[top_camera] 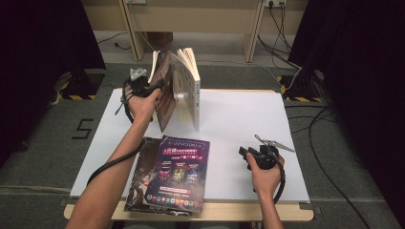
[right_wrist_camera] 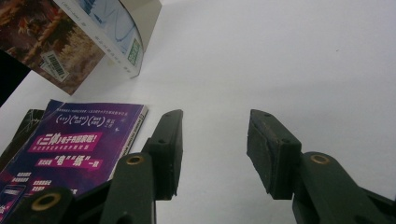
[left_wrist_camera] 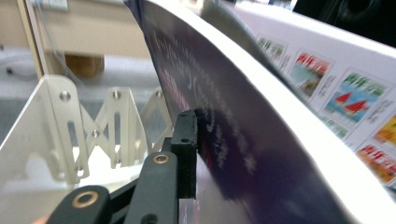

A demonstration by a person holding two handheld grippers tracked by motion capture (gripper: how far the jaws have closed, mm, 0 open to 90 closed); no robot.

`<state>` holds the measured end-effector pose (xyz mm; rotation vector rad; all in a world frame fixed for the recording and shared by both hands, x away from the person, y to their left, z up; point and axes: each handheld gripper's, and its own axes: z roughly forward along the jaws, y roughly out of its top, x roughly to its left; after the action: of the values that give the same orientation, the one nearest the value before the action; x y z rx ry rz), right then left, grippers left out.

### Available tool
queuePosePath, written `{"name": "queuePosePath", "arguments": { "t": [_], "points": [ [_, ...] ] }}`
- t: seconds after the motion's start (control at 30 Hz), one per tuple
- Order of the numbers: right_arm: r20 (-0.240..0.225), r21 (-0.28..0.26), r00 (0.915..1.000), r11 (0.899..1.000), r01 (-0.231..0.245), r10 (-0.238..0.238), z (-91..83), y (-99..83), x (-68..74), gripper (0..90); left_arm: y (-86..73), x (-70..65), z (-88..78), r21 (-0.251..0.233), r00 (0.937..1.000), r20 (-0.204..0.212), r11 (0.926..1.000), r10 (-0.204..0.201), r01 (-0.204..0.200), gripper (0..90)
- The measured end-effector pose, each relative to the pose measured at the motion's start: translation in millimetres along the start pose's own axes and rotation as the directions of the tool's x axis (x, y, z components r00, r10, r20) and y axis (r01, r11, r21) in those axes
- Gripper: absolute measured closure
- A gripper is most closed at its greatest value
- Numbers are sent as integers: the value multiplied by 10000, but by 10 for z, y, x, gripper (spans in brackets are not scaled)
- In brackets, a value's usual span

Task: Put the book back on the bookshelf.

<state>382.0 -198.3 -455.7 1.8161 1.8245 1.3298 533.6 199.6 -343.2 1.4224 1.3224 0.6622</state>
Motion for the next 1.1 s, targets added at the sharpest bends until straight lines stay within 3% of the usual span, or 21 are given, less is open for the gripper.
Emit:
{"name": "queuePosePath", "arguments": {
  "t": [0.1,0.23,0.47,0.67,0.77,0.97,1.07,1.1],
  "points": [
    [17,-5,10000,10000,73,-73,6,0,-14,556,53,10,35,704,9993,-357,9975,50,-24,765],
    [-5,179,10000,9998,11,-11,26,-10,-20,548,98,-5,25,1059,9964,-732,9937,436,-357,826],
    [21,113,9999,9999,114,-114,21,-6,-15,548,43,-24,-8,350,9928,-1109,9985,445,-409,836],
    [20,95,10000,10000,1,-1,16,-4,-13,549,86,-104,-39,-364,9810,-1709,9944,921,-997,836],
    [9,92,10000,10000,16,-16,21,-5,-18,549,99,-128,-9,-333,9796,-1789,9945,918,-993,836],
    [29,76,10000,9999,79,-79,7,-3,-28,549,-52,-159,128,-500,9834,-1681,9957,680,-774,834],
    [6,30,10000,10000,-27,27,0,1,-25,549,-80,-221,162,-603,9843,-1405,9914,1070,-1164,829],
    [20,28,10000,10000,59,-59,-2,3,-31,549,-93,-248,172,-629,9818,-1398,9884,1287,-1385,823]
  ]
}}
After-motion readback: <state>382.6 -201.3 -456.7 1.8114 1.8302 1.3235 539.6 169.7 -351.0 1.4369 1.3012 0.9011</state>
